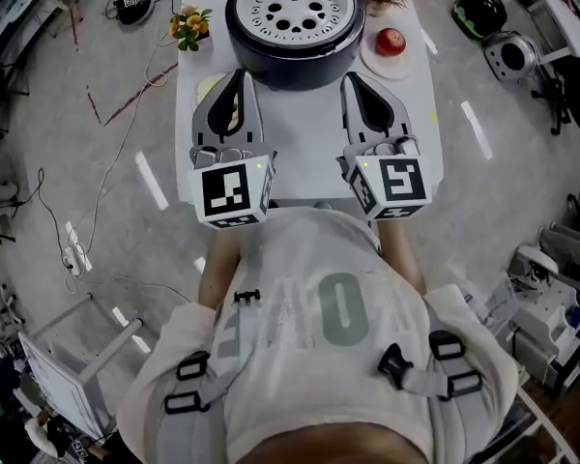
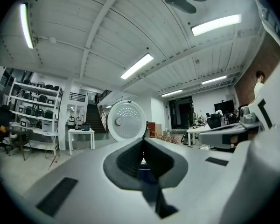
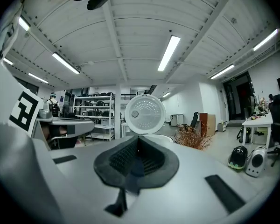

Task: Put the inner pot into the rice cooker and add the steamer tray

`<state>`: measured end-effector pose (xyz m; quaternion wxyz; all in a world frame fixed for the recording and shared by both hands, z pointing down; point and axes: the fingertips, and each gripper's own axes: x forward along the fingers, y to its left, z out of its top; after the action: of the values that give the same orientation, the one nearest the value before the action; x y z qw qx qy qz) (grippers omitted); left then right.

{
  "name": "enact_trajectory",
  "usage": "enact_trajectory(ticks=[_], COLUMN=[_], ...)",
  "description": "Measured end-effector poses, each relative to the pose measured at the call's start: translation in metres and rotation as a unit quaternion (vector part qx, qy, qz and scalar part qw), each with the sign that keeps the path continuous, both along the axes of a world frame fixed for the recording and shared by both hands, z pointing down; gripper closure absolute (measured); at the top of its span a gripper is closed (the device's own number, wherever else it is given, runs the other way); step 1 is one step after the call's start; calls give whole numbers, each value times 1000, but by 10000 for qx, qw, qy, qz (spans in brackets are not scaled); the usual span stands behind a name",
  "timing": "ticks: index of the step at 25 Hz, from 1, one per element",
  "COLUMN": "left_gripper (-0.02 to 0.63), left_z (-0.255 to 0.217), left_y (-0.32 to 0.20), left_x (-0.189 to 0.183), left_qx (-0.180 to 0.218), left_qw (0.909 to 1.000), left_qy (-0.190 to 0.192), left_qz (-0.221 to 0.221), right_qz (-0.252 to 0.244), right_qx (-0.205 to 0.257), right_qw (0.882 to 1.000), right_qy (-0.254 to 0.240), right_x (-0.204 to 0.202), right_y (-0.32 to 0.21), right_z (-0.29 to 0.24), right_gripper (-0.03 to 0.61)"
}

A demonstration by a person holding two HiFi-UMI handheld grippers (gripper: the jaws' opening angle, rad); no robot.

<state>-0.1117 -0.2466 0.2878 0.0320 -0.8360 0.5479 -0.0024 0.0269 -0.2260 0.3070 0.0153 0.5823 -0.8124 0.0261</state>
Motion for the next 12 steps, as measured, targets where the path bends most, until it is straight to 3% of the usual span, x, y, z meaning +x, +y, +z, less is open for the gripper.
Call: enact_trajectory(ticks=[12], left_gripper=[593], left_z=[-4], left_y=[6], left_x=[4], left_qx=[-27], left_qw=[10000], left_qy=[81], left_qz=[40], right_qz=[-4], right_qx=[32], right_qw=[9999], right_qy=[137], right_x=[6], right_y=[5], right_z=[-4], right_gripper=[569])
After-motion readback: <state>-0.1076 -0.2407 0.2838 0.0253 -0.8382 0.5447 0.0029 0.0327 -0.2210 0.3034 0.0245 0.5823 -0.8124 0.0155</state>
